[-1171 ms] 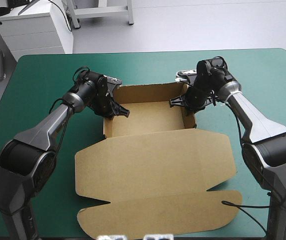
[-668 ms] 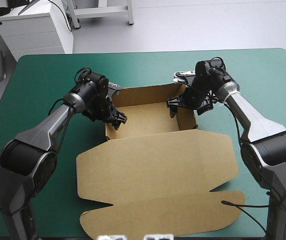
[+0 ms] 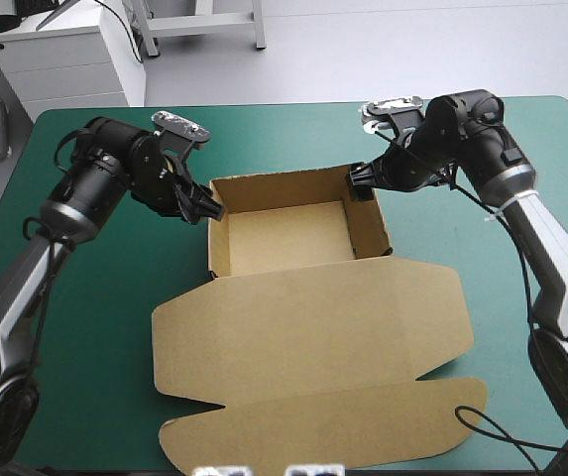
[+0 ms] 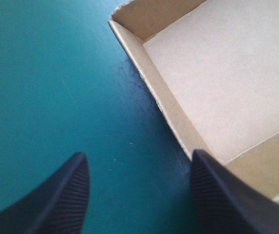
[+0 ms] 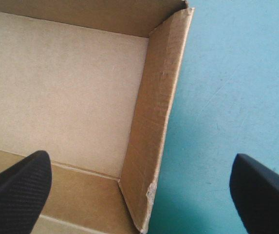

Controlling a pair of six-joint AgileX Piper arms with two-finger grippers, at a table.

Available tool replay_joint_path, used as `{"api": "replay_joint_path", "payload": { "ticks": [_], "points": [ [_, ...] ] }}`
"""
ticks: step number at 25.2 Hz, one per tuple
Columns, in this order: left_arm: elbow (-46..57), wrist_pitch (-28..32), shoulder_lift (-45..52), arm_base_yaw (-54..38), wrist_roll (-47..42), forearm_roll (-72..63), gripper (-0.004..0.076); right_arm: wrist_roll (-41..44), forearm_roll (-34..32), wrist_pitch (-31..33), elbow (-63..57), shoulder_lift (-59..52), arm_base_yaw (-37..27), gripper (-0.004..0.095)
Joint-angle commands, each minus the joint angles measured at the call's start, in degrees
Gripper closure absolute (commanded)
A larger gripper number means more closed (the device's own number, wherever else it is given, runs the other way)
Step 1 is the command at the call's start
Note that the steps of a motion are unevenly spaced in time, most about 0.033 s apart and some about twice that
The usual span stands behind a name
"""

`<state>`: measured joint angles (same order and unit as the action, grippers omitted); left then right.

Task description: Fold the box

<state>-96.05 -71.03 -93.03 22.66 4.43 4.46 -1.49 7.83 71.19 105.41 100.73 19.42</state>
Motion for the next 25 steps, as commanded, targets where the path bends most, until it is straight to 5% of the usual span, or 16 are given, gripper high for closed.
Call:
{"api": "replay_joint_path", "payload": {
  "ticks": [1,7,19,25],
  "points": [
    [-0.4,-2.8,8.9,0.4,4.3,-0.1,0.0521,-1.6,0.1,0.2,1.8,-4.6,-0.1,0.0006],
    [-0.4,-2.8,18.0,0.4,7.3,-1.8,0.0711,-2.5,0.3,0.1,1.7,-4.4,-0.1,0.0008],
    [9.4,-2.8,33.0,0.4,7.0,-1.4,0.0715,-3.3,0.4,-0.4,1.7,-4.4,-0.1,0.0008],
    [30.8,-1.5,42.0,0.4,5.3,-0.3,0.0715,-3.6,0.2,-0.6,1.7,-4.3,-0.1,0.0008]
  ]
}}
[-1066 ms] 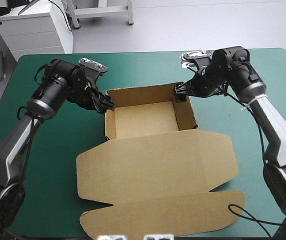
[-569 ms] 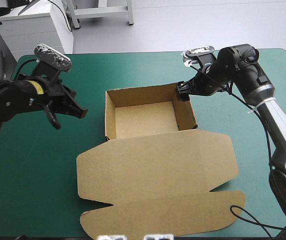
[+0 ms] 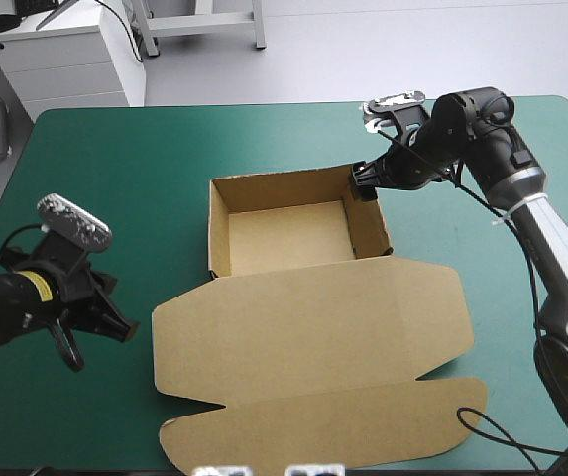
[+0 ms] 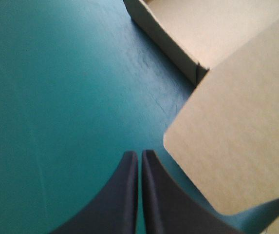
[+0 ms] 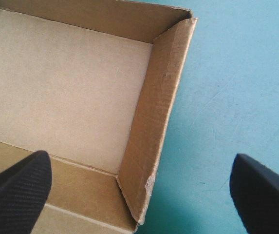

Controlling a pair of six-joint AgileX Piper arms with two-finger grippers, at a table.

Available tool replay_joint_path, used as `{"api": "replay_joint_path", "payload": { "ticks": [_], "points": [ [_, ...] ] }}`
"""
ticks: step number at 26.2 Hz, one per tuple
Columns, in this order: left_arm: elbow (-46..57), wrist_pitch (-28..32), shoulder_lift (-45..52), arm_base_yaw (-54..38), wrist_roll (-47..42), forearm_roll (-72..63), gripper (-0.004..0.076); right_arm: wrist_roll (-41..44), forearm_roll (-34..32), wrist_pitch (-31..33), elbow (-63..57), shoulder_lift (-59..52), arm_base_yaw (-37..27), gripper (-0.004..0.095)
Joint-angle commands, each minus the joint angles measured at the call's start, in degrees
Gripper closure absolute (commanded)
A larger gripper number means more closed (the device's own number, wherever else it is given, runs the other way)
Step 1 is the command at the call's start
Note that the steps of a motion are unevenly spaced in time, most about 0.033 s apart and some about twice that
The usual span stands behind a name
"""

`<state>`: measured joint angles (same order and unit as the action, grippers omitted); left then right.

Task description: Fold the box

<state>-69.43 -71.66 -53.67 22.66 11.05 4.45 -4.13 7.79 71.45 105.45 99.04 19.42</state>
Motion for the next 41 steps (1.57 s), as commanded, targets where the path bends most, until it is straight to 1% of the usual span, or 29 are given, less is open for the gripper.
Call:
{"api": "replay_joint_path", "payload": {
  "ticks": [1,3,6,7,9,12,14,15,16,18,21,28,33,37,41],
  "points": [
    [6.5,-0.2,3.5,0.4,-1.3,-0.1,0.0715,-1.1,0.2,-0.9,1.6,-2.4,-0.1,0.0008],
    [14.6,2.7,6.4,0.4,-3.3,-0.1,0.0715,-1.5,0.2,-0.5,1.6,-0.4,-0.1,0.0008],
    [22.3,6.0,10.0,0.4,-4.5,-0.1,0.0715,-1.4,0.5,-0.1,1.6,2.4,-0.1,0.0008],
    [25.1,8.3,11.9,0.4,-4.5,-0.1,0.0715,-1.4,0.6,-0.4,1.6,3.5,-0.1,0.0008],
    [27.7,10.5,14.5,0.4,-5.3,-0.1,0.0715,-1.1,0.6,-0.9,1.6,5.8,-0.1,0.0009],
    [28.8,10.6,16.5,0.4,-5.8,-0.1,0.0715,-1.1,0.4,-0.9,1.6,8.2,-0.1,0.0037],
    [29.0,10.2,17.2,0.4,-5.8,-0.1,0.0715,-1.1,0.3,-1.0,1.6,9.8,-0.1,0.0074],
    [29.0,10.0,17.6,0.4,-5.8,-0.1,0.0715,-1.1,0.3,-1.0,1.6,10.9,-0.1,0.0098],
    [29.0,10.0,17.8,0.4,-5.8,-0.1,0.0715,-1.1,0.4,-1.0,1.6,12.3,-0.1,0.0158],
    [29.0,10.0,18.0,0.4,-5.8,-0.1,0.0715,-0.7,0.6,-1.0,1.6,13.2,-0.1,0.0215],
    [29.0,10.0,18.1,0.4,-5.8,-0.1,0.0715,-0.7,0.7,-1.0,1.6,14.2,-0.1,0.0338],
    [29.0,11.2,18.1,0.4,-5.8,-0.1,0.0715,-1.0,0.6,-1.2,1.6,14.3,-0.1,0.07],
    [29.0,11.7,18.1,0.4,-5.8,-0.1,0.0715,-1.8,0.0,-1.5,1.6,14.3,-0.1,0.0915],
    [29.0,11.7,18.1,0.4,-5.8,-0.1,0.0715,-3.8,-0.6,-2.8,2.2,14.3,-0.3,0.0927],
    [29.0,11.6,18.1,0.4,-5.8,-0.1,0.0715,-3.8,-5.2,-2.5,5.0,14.3,-1.5,0.0927]
  ]
}}
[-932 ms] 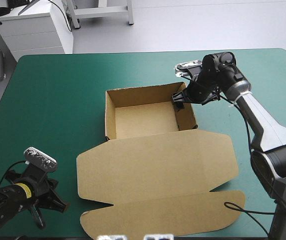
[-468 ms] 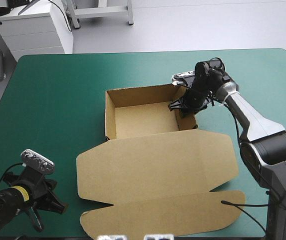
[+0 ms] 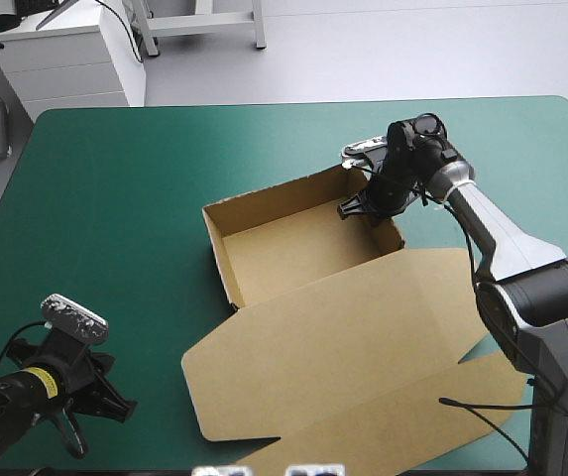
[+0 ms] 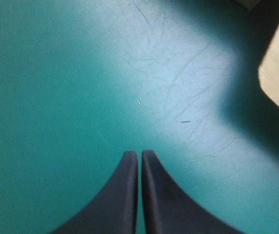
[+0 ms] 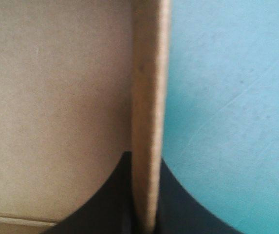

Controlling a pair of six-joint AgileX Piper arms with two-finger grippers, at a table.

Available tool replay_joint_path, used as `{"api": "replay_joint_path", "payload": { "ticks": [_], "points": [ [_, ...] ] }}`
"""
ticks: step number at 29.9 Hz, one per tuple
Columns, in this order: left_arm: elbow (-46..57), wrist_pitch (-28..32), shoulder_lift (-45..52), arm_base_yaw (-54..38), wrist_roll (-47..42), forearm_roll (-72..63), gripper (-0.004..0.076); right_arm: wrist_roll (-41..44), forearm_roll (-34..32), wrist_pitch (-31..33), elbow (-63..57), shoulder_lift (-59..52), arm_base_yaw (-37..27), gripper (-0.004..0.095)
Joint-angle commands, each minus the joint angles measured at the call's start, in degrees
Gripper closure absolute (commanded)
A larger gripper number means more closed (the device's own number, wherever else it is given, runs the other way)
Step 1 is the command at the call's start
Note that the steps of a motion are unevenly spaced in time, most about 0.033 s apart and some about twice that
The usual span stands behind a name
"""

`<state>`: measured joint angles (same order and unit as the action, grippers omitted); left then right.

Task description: Fold the box

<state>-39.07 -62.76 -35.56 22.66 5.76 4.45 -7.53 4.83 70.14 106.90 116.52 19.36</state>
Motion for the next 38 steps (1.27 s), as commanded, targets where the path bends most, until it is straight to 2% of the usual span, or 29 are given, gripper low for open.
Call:
{"api": "replay_joint_path", "payload": {
  "ticks": [1,8,15,22,26,30,34,36,38],
  "points": [
    [-1.3,2.7,0.0,0.4,-0.5,-0.1,0.0715,-0.4,-3.9,-0.9,4.3,-3.2,-1.7,0.0927],
    [-1.3,2.7,0.0,0.4,-0.5,-0.1,0.0715,-0.9,-11.7,-1.0,10.8,-3.2,-8.8,0.0927],
    [-1.3,2.7,0.0,0.4,-0.5,-0.1,0.0715,-1.7,-12.0,-5.7,11.8,-3.1,-20.3,0.0927],
    [-1.3,2.7,0.0,0.4,-0.5,-0.1,0.0715,-1.7,-11.9,-6.8,11.8,-3.1,-32.1,0.0927],
    [-1.3,2.7,0.0,0.4,-0.5,-0.1,0.0715,-1.7,-8.5,-6.9,11.8,-3.1,-37.6,0.0927],
    [-1.3,2.7,0.0,0.4,-0.5,-0.1,0.0715,-4.2,-0.8,-6.5,11.6,-2.4,-42.2,0.0927],
    [-1.3,2.4,0.0,0.4,-0.5,-0.1,0.0715,-3.1,0.1,-5.9,11.6,-1.4,-44.4,0.0912],
    [-1.3,2.4,0.0,0.4,-0.5,-0.1,0.0715,-3.1,0.4,-5.5,11.6,-1.3,-45.0,0.085],
    [-1.3,2.4,0.0,0.4,-0.5,-0.1,0.0715,-3.2,0.7,-5.7,11.6,-1.3,-45.3,0.0738]
  ]
}}
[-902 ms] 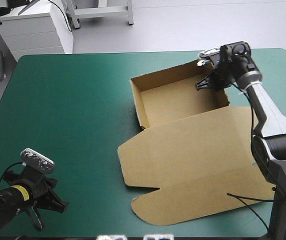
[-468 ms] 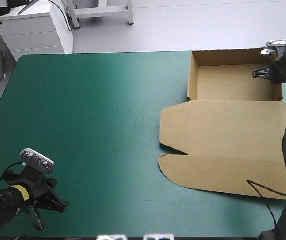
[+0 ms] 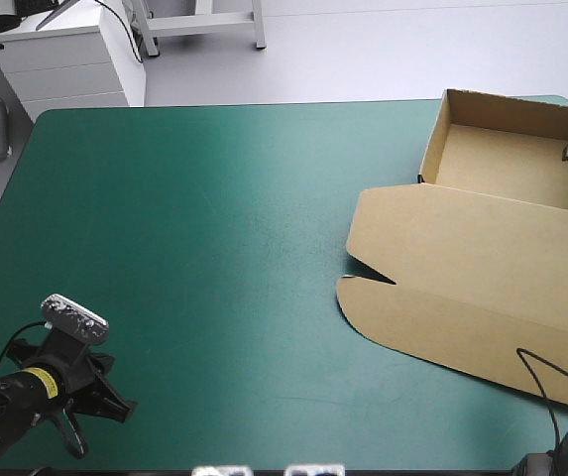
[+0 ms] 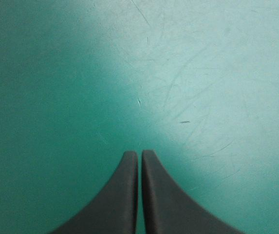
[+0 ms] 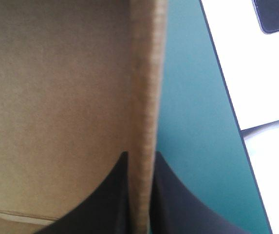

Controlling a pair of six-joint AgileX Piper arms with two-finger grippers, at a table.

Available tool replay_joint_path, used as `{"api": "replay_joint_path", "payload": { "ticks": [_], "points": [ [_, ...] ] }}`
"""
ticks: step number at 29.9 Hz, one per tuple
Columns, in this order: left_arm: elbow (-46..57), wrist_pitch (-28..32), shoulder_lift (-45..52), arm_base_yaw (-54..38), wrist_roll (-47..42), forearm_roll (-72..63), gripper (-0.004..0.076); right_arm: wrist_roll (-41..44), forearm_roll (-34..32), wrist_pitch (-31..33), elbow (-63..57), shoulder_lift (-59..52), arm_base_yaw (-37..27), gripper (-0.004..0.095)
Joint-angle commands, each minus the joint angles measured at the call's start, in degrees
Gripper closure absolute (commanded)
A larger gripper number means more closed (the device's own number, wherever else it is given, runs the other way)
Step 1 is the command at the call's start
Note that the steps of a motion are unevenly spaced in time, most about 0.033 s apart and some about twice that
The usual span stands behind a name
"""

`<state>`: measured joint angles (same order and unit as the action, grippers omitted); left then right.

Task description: Fold the box

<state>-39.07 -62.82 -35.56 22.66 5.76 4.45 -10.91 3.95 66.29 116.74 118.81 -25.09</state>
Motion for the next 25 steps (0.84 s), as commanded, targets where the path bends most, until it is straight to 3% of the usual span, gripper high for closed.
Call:
{"api": "replay_joint_path", "payload": {
  "ticks": [1,7,9,20,22,25],
  "points": [
    [-1.3,2.7,0.0,0.4,-0.5,-0.1,0.0715,-0.4,1.5,-1.9,1.8,-3.6,-0.9,0.0635],
    [-1.3,2.9,0.0,0.4,-0.5,-0.1,0.0715,2.3,1.8,-1.9,1.9,-3.8,-0.9,0.0097],
    [-1.3,2.6,0.0,0.4,-0.5,-0.1,0.0715,2.7,0.7,-1.5,1.9,-4.5,-0.9,0.0017],
    [-1.3,2.9,0.0,0.4,-0.5,0.0,0.0715,2.4,1.7,3.5,1.9,-14.0,-0.9,0.0013],
    [-1.3,2.9,0.0,0.4,-0.4,0.0,0.0715,0.9,4.2,3.7,1.9,-16.0,-0.9,0.0055],
    [-1.3,2.9,0.0,0.4,-0.4,0.0,0.0715,-1.4,10.3,4.9,1.9,-18.5,-0.9,0.0212]
  ]
}}
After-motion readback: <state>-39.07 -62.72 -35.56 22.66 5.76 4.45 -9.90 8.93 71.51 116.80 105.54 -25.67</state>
